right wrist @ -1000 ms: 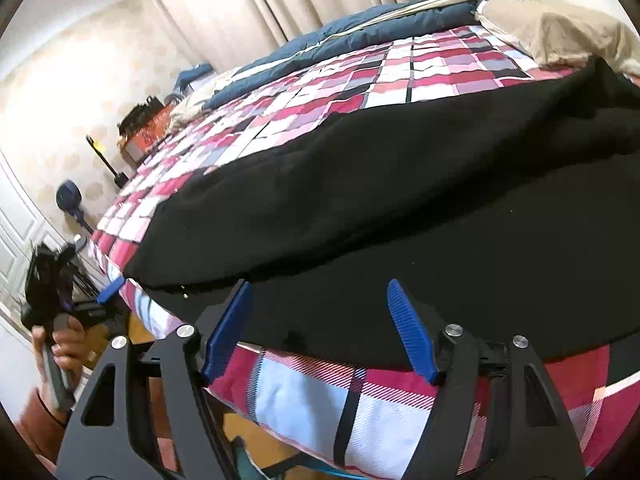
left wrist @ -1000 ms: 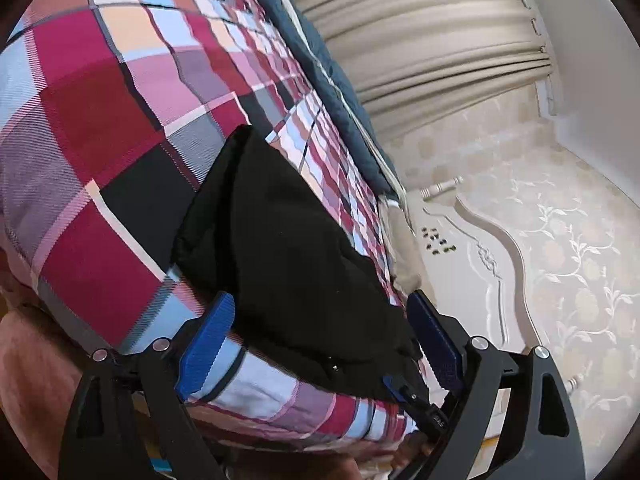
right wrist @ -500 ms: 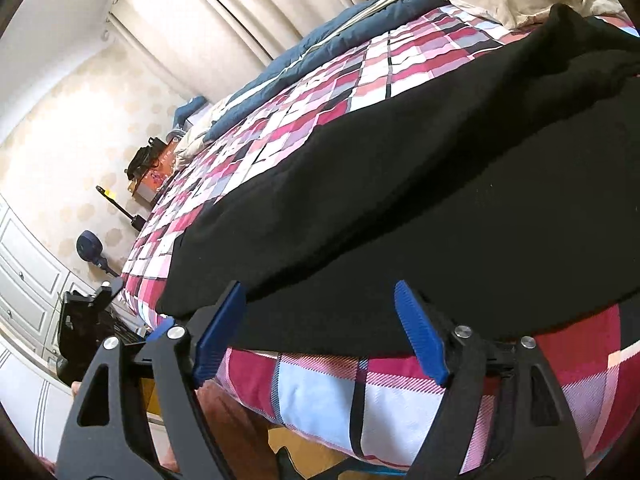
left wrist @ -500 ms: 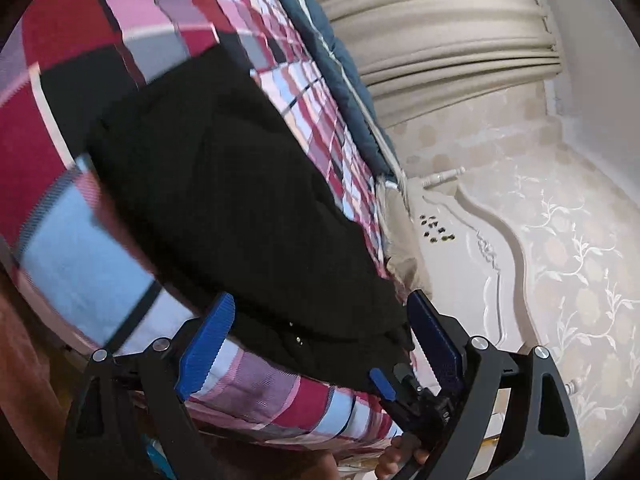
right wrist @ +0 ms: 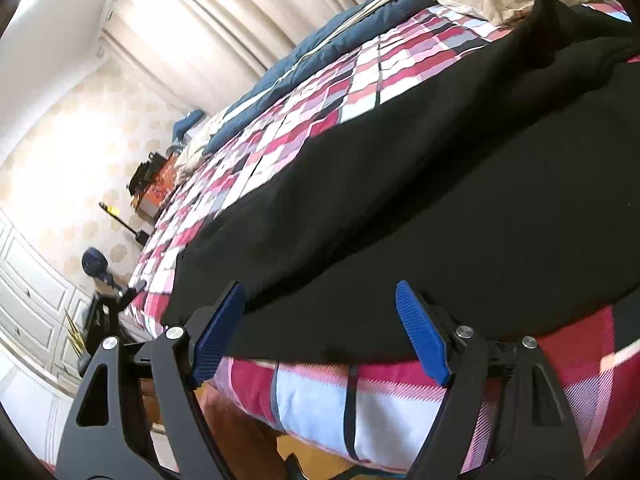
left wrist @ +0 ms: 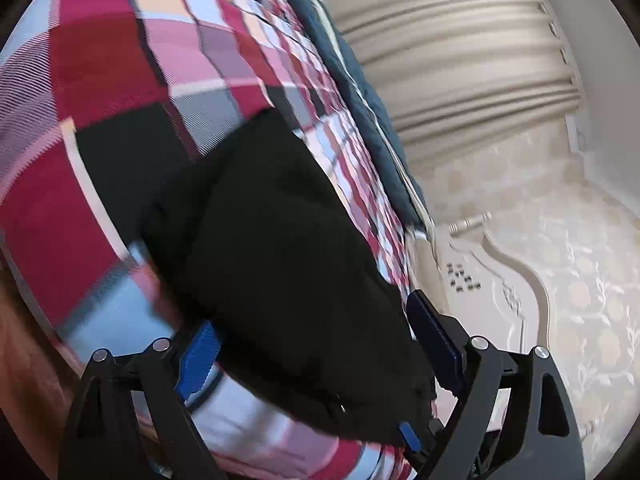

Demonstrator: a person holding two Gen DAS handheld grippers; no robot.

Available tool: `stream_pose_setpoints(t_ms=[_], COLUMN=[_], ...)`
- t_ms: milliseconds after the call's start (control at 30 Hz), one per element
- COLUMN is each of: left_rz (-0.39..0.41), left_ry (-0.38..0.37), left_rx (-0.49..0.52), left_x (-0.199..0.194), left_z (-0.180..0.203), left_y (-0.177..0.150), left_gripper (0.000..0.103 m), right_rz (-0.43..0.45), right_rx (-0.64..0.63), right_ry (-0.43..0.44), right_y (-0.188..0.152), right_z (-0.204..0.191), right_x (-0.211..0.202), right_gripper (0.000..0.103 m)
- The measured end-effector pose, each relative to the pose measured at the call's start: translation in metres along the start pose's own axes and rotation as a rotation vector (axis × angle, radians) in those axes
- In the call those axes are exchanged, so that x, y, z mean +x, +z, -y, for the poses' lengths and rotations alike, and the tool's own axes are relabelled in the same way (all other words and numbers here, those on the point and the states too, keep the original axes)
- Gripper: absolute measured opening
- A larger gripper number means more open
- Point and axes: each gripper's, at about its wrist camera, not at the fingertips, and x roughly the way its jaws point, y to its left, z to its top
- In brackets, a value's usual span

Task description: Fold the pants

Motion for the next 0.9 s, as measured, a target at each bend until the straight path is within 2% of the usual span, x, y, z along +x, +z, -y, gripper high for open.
stream_pose_setpoints(t_ms=[100,167,233,267,300,367,433,500,633,800,900], left_rz=[-0.006,-0.021,-0.027,-0.037,-0.045,-0.050,-0.057,-0.066,-0.081,-0.068,-0.052], left_ry=[0.003,0.069,0.137,0.180,0.186,0.164,0.167,0.200,0.237,0.244,0.252], left_rx=[-0.026,0.025,0.079,0.091,0.080,0.032,0.010,0.024,0.034,0.041,0.044], left_x=[0.001,0.002,0.004,0.007,0.008,0.009,0.009,0.010,0.014,0.009,0.006], left_z=[-0.004,0.002,0.006,0.005,0.003,-0.002,-0.006,-0.004,0.001,0.006,0.008], left_y=[0.003,0.001,-0.001,0.000,0.001,0.004,0.005,0.006,0.010,0.016,0.021], left_gripper=[0.081,0.067,0.037,0.032,0.029,0.029,0.026,0.021,0.016,0.015,0.014], right_rz=[0.045,0.087,0.115,0.120,0.120,0.114,0.098,0.069,0.089,0.161,0.159], right_rx=[0.031,0.070,0.117,0.143,0.180,0.222,0.252,0.250,0.257,0.243,0.250], right_ry=[0.002,-0.016,-0.057,-0.077,-0.095,-0.113,-0.122,-0.149,-0.114,-0.036,-0.022], right_y=[0.018,0.036,0.052,0.060,0.069,0.081,0.090,0.096,0.092,0.075,0.059], right_z=[0.008,0.017,0.029,0.036,0.045,0.058,0.069,0.076,0.076,0.056,0.055], right_x=[-0.005,-0.008,-0.008,-0.007,-0.005,0.002,0.010,0.019,0.010,-0.031,-0.046], right_gripper=[0.078,0.078,0.078,0.078,0.077,0.068,0.035,0.017,0.008,0.008,0.008])
